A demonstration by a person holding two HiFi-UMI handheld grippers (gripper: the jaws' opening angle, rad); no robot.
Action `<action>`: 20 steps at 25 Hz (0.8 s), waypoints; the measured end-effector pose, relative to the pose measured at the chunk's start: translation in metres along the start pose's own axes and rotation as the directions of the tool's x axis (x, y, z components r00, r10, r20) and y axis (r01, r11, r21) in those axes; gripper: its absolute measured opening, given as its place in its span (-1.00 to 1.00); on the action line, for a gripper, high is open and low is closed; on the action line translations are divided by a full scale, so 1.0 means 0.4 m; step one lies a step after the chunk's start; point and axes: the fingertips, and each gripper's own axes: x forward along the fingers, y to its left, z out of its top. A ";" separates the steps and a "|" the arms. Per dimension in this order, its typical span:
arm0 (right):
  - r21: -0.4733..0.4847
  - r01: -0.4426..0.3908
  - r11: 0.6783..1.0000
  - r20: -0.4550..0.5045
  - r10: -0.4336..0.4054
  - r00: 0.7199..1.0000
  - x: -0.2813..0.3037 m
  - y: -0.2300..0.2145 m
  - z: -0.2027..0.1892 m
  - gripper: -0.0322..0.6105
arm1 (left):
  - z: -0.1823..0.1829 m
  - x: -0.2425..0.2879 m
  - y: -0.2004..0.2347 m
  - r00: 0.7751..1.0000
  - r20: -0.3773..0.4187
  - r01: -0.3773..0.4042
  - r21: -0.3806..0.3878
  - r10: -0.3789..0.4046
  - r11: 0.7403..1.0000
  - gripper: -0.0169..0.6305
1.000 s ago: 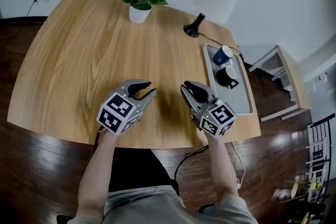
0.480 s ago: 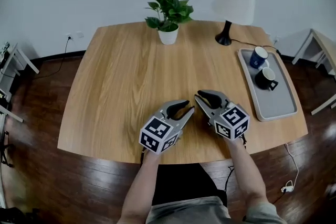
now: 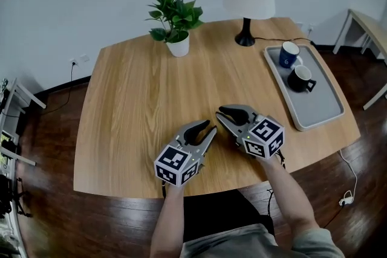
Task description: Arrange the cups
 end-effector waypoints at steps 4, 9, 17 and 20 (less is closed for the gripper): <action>-0.002 -0.014 1.000 -0.002 0.014 1.000 -0.002 0.010 -0.001 -0.71 | 0.001 0.000 -0.001 1.000 -0.001 0.000 0.002 0.000 1.000 -0.63; -0.005 -0.027 1.000 -0.002 0.027 1.000 -0.001 0.016 -0.002 -0.71 | 0.000 0.000 0.000 1.000 -0.001 0.001 0.003 -0.001 1.000 -0.63; -0.006 -0.027 1.000 -0.002 0.027 1.000 -0.002 0.015 -0.002 -0.71 | -0.001 0.002 0.000 1.000 0.001 0.001 0.004 -0.001 1.000 -0.63; -0.006 -0.028 1.000 -0.001 0.028 1.000 -0.002 0.016 -0.002 -0.71 | -0.001 0.001 -0.001 1.000 0.000 0.002 0.004 -0.002 1.000 -0.63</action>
